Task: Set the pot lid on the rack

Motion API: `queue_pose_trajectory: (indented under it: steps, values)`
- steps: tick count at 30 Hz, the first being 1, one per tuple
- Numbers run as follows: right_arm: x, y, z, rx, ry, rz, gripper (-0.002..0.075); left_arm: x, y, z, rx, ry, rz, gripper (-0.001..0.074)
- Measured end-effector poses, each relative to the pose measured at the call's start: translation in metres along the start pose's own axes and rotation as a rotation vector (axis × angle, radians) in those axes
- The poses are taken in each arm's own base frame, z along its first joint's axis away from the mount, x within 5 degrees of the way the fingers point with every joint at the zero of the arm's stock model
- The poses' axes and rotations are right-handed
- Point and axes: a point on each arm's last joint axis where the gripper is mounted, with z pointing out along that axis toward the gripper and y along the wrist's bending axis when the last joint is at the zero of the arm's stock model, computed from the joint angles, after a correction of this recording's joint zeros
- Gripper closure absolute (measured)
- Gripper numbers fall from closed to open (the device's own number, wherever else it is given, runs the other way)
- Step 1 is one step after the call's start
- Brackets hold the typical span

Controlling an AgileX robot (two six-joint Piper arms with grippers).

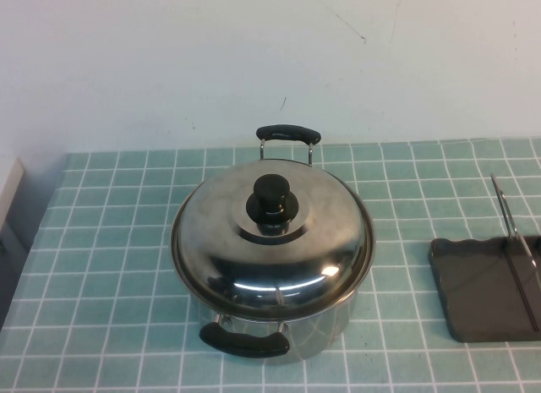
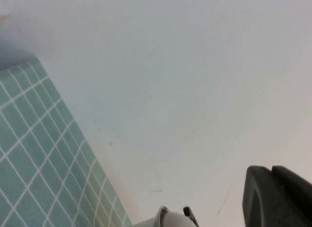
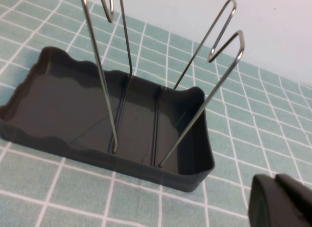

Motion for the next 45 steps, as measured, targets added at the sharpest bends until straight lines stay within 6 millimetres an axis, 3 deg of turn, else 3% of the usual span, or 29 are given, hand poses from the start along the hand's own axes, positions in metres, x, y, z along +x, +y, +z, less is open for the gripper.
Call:
queue_pose_trajectory:
  steps: [3, 7, 11, 18, 24, 27, 32, 36, 39, 45]
  values:
    - [0.000, 0.000, 0.000, 0.000, 0.000, 0.000, 0.0729, 0.004, 0.000, 0.000, 0.000, 0.046, 0.004, 0.0739]
    - [0.000, 0.000, 0.000, 0.000, 0.000, 0.000, 0.0729, 0.013, -0.002, -0.001, 0.022, 0.148, 0.184, 0.0739]
    - [0.000, 0.000, 0.000, 0.000, 0.000, 0.000, 0.0729, 0.016, -0.034, 0.002, 0.096, 0.281, 0.421, 0.0739]
    - [0.000, 0.000, 0.000, 0.000, 0.000, 0.000, 0.0729, 0.013, -0.087, 0.043, 0.140, 0.504, 0.863, 0.0739]
    - [0.000, 0.000, 0.000, 0.000, 0.000, 0.000, 0.0729, 0.024, -0.095, 0.078, 0.114, 0.646, 1.134, 0.0727]
    - [0.000, 0.000, 0.000, 0.000, 0.000, 0.000, 0.0729, 0.041, -0.099, 0.085, 0.179, 0.650, 1.191, 0.0657]
    - [0.000, 0.000, 0.000, 0.000, 0.000, 0.000, 0.0729, 0.074, -0.115, 0.099, 0.423, 0.565, 1.176, 0.0387]
    - [0.000, 0.000, 0.000, 0.000, 0.000, 0.000, 0.0729, 0.096, -0.110, 0.122, 0.444, 0.540, 1.106, 0.0211]
    - [0.000, 0.000, 0.000, 0.000, 0.000, 0.000, 0.0729, 0.115, -0.100, 0.140, 0.441, 0.547, 1.094, 0.0170]
    - [0.000, 0.000, 0.000, 0.000, 0.000, 0.000, 0.0729, 0.145, -0.096, 0.173, 0.439, 0.562, 1.094, 0.0159]
